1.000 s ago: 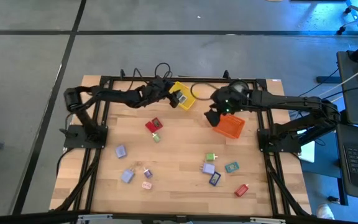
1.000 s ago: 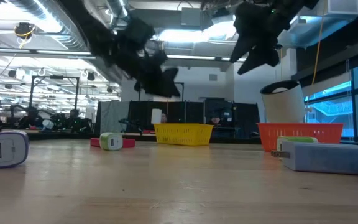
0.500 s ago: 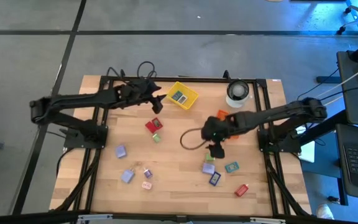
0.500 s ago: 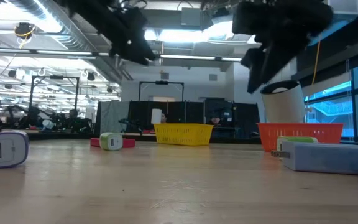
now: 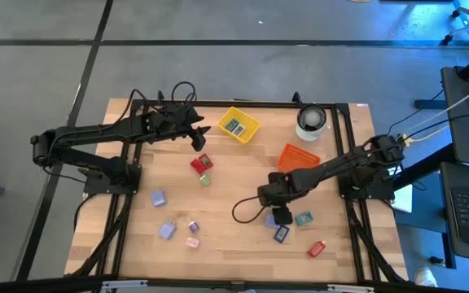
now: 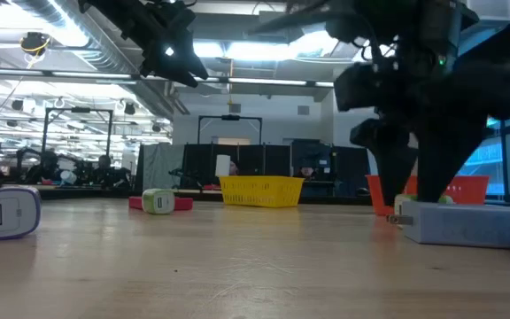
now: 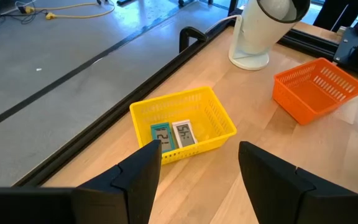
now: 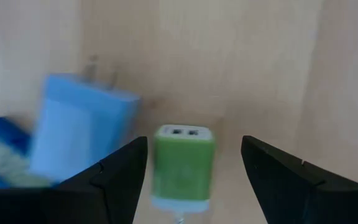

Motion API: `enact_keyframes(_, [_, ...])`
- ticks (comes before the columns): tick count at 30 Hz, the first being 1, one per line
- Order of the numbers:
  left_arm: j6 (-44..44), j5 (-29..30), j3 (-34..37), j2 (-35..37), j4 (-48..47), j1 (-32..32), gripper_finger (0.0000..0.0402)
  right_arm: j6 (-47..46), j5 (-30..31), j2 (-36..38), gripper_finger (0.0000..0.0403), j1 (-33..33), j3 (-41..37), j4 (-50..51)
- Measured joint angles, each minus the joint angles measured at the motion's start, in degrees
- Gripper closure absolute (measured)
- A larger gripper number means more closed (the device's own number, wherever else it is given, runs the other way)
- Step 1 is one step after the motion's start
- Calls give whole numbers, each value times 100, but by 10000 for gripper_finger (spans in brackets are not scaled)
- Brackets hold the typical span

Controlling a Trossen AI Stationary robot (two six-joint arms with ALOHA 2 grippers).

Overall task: Pick & Place Office items
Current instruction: Put the right green charger adapter into the orange bin

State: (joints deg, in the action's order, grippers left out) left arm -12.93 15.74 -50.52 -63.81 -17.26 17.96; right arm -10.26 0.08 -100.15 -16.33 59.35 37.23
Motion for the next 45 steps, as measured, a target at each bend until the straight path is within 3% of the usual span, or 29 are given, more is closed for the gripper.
enact_keyframes(3, [2, 1, 0, 0, 0, 0, 192, 1, 247, -113, 140, -24, 0, 5])
enact_keyframes(9, [9, 1, 0, 0, 5, 0, 192, -282, 184, -167, 152, -31, 0, 24])
enact_keyframes(23, [15, -39, 0, 0, 22, 0, 194, -885, 33, -165, 256, -11, 4, 323])
enact_keyframes(31, [15, -39, 0, 0, 22, 2, 193, -883, 35, -165, 243, -11, 4, 324])
enact_keyframes(38, [15, -41, 0, -2, 22, 2, 192, -1150, 52, -99, 257, 25, -8, 406])
enact_keyframes(45, [15, -41, 0, -2, 26, 2, 195, -1311, 313, 557, 257, 183, -9, 487])
